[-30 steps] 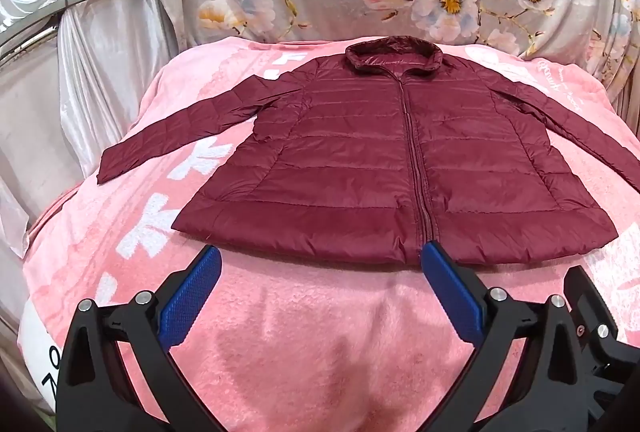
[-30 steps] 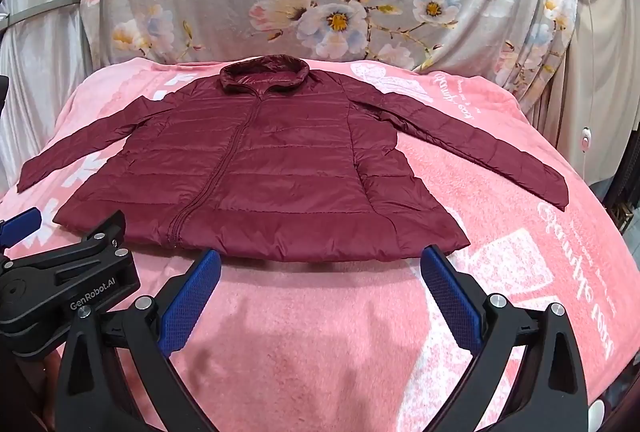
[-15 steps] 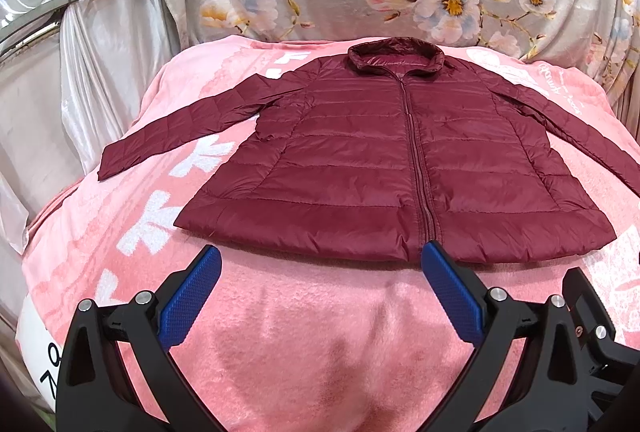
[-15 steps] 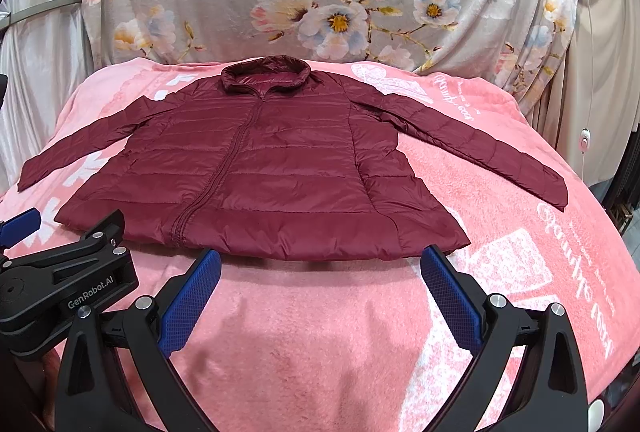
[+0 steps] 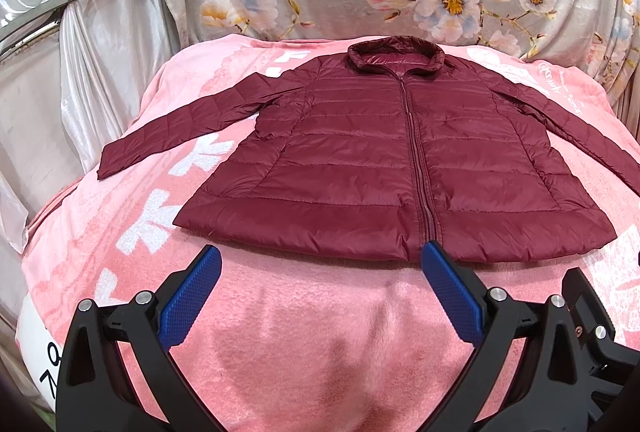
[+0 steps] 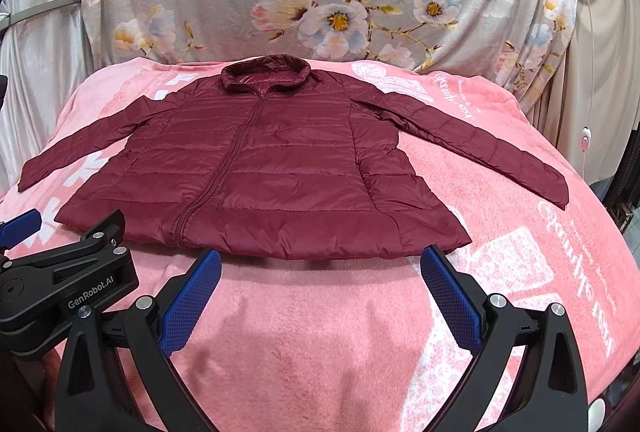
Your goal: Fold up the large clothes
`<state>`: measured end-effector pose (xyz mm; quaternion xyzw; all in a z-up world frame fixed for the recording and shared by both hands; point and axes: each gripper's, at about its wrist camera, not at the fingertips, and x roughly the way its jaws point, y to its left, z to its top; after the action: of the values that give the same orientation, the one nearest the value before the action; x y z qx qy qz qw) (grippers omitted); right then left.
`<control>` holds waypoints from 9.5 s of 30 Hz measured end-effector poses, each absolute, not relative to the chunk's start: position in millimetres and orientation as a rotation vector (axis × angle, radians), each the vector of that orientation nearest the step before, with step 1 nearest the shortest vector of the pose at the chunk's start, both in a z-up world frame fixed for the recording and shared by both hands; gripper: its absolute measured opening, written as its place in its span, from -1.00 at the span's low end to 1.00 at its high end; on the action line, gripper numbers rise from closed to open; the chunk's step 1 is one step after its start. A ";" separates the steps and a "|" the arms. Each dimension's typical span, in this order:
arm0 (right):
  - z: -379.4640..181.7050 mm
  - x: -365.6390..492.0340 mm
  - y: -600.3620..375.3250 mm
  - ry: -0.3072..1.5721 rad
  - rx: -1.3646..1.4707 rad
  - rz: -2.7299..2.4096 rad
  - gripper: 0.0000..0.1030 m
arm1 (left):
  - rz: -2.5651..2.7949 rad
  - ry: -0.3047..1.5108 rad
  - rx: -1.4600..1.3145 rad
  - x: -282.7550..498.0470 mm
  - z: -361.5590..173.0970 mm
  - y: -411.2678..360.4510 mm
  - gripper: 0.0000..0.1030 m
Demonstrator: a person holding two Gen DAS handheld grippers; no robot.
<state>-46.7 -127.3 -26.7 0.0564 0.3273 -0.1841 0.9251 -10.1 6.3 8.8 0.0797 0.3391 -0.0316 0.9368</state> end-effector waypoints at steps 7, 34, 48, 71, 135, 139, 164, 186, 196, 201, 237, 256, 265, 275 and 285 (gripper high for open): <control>-27.0 -46.3 -127.3 0.671 0.116 -0.378 0.90 | -0.063 0.694 0.164 -11.3 9.6 7.1 0.89; -27.1 -44.1 -127.3 0.672 0.118 -0.376 0.90 | -0.064 0.695 0.162 -10.2 9.0 7.1 0.88; -26.3 -44.6 -126.8 0.673 0.120 -0.375 0.90 | -0.062 0.695 0.162 -11.3 10.2 9.0 0.88; -52.8 -20.0 -330.5 0.681 0.476 -0.571 0.90 | -0.115 0.744 0.107 66.0 -3.9 18.8 0.88; -76.8 213.9 -404.8 0.754 0.862 -0.142 0.07 | -0.321 1.105 -0.489 312.4 -46.5 42.3 -0.61; -93.3 227.5 -425.6 0.729 0.975 -0.150 -0.25 | -0.286 1.039 -0.435 319.3 -25.2 46.8 -0.88; -19.5 203.3 -358.8 0.687 0.444 -0.360 -0.57 | -0.074 0.825 -0.067 283.1 1.1 36.0 0.07; -81.9 277.1 -194.2 0.873 0.202 -0.076 -0.60 | -0.198 0.890 0.014 282.6 -71.0 -55.5 0.33; -81.7 278.3 -189.7 0.875 0.167 -0.098 -0.61 | -0.244 0.878 -0.119 280.5 -59.9 -30.3 0.54; -81.7 277.2 -190.4 0.871 0.175 -0.099 -0.61 | -0.145 0.819 -0.397 257.6 -26.7 103.8 0.80; -33.3 217.5 -204.6 0.694 0.253 -0.097 0.31 | -0.431 0.621 -0.349 311.1 127.7 44.6 -0.95; -50.7 225.3 -275.7 0.758 0.535 -0.056 0.40 | -0.484 0.812 -0.632 301.9 18.1 46.6 0.48; -54.8 282.5 -289.5 0.828 0.577 -0.025 -0.89 | -0.314 0.887 -0.904 339.5 -30.3 143.1 0.46; 21.0 273.0 -317.7 0.676 0.438 -0.076 -0.91 | -0.305 1.008 -1.006 370.2 -71.5 115.3 0.41; 31.5 270.2 -325.8 0.652 0.398 -0.053 -0.92 | -0.236 0.935 -0.963 378.2 -52.2 138.4 -0.96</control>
<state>270.2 -325.8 31.5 0.1940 0.3181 -0.0260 0.9277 378.2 138.4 -52.2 -0.4450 0.4322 -0.1092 0.7767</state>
